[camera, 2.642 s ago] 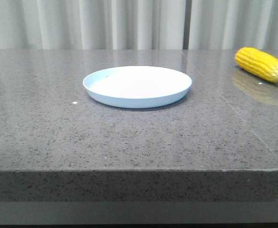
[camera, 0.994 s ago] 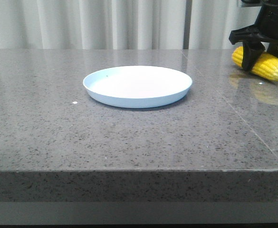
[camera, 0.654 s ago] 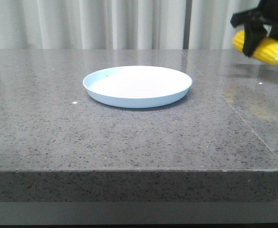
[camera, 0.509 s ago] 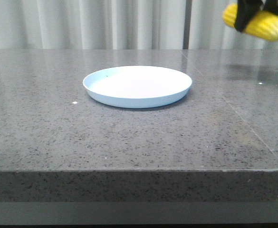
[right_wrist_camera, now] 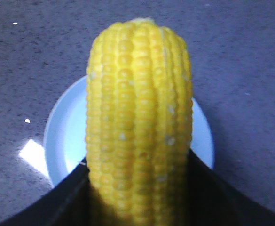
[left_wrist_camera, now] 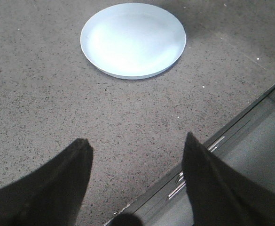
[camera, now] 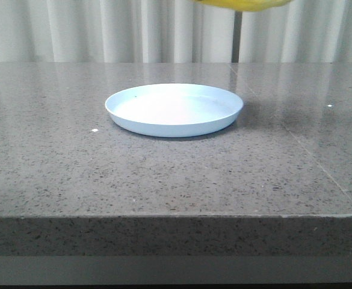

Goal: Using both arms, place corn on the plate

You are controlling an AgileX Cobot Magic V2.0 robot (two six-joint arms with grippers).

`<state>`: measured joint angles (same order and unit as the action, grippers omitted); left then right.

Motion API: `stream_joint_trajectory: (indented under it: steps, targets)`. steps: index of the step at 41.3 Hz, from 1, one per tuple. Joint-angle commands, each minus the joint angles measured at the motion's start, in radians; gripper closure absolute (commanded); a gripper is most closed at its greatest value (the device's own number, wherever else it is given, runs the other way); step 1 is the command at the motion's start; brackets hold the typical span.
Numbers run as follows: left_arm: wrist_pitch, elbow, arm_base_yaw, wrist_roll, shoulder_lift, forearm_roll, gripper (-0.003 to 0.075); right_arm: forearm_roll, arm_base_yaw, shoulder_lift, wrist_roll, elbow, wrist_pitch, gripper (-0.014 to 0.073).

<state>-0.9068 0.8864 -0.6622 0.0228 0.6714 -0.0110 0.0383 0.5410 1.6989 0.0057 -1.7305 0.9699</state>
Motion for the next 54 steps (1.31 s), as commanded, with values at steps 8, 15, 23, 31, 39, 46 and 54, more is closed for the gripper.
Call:
stream_joint_trajectory:
  steps: [8,15,23,31,39,46,54]
  targets:
    - [0.067,0.028,-0.006,-0.009,0.002,0.004,0.0301,-0.008,0.015,0.091,0.262,-0.042,-0.112,0.0345]
    - [0.067,0.028,-0.006,-0.009,0.002,0.004,0.0301,-0.009,0.01,0.162,0.347,-0.042,-0.189,0.0278]
    - [0.067,0.028,-0.006,-0.009,0.002,0.004,0.0301,-0.025,0.008,0.21,0.365,-0.042,-0.242,0.0066]
    - [0.067,0.028,-0.006,-0.009,0.002,0.004,0.0301,-0.028,0.007,0.211,0.365,-0.042,-0.226,-0.0061]
    - [0.067,0.028,-0.006,-0.009,0.002,0.004,0.0301,-0.038,0.008,0.144,0.352,-0.042,-0.199,-0.0062]
    - [0.067,0.028,-0.006,-0.009,0.002,0.004,0.0301,-0.061,0.011,0.02,0.242,-0.018,-0.148,-0.0062]
    - [0.067,0.028,-0.006,-0.009,0.002,0.004,0.0301,-0.061,0.011,-0.198,0.084,0.125,-0.136,-0.0062]
